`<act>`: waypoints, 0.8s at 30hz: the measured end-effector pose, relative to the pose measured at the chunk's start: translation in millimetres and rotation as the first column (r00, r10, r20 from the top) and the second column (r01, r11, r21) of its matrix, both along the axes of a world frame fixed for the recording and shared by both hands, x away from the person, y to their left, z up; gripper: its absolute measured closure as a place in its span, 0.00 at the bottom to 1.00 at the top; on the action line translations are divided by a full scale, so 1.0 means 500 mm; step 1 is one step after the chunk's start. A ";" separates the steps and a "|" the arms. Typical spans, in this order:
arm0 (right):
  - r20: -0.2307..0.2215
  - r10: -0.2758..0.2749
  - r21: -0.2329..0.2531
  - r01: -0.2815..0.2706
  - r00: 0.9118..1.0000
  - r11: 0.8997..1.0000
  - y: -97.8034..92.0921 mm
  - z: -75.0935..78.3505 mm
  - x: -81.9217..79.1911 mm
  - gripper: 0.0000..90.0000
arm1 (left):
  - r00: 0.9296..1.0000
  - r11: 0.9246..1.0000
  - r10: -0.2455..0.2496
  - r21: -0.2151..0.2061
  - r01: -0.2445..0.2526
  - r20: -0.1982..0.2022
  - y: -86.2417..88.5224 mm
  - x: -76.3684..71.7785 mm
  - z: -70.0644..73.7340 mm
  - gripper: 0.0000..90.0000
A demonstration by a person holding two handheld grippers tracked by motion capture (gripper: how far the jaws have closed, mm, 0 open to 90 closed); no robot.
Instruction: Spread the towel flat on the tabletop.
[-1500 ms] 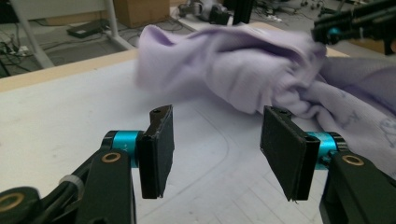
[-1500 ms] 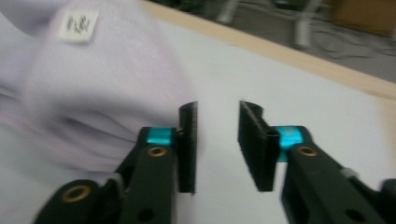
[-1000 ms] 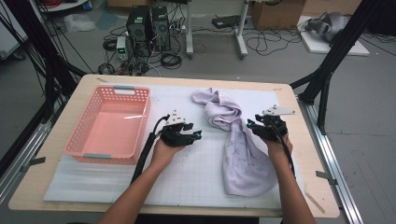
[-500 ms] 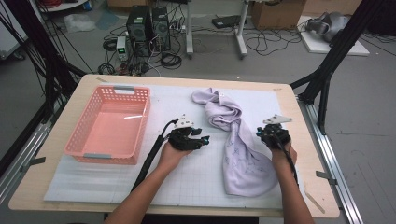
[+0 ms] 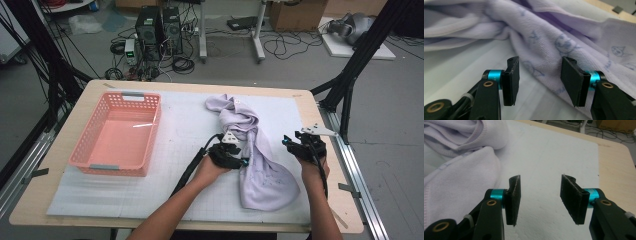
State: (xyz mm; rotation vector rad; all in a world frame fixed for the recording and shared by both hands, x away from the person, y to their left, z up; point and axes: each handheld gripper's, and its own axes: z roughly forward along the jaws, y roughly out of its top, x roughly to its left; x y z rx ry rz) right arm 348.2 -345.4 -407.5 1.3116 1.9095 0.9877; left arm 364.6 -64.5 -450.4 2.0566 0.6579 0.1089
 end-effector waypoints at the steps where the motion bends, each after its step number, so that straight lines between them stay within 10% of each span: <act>1: -0.005 -0.008 0.009 0.008 1.000 1.000 -0.004 0.000 -0.003 0.56 | 1.000 1.000 -0.010 -0.002 0.010 0.002 -0.011 -0.003 -0.001 0.55; 10: -0.013 0.012 0.008 -0.011 1.000 1.000 -0.001 -0.004 -0.010 0.56 | 0.999 0.998 -0.035 0.045 0.036 -0.032 -0.009 -0.001 0.006 0.89; 24: -0.034 0.151 0.009 -0.150 0.988 0.989 0.079 -0.014 -0.004 0.57 | 0.979 0.979 0.201 0.044 -0.200 -0.021 0.286 -0.028 0.039 0.89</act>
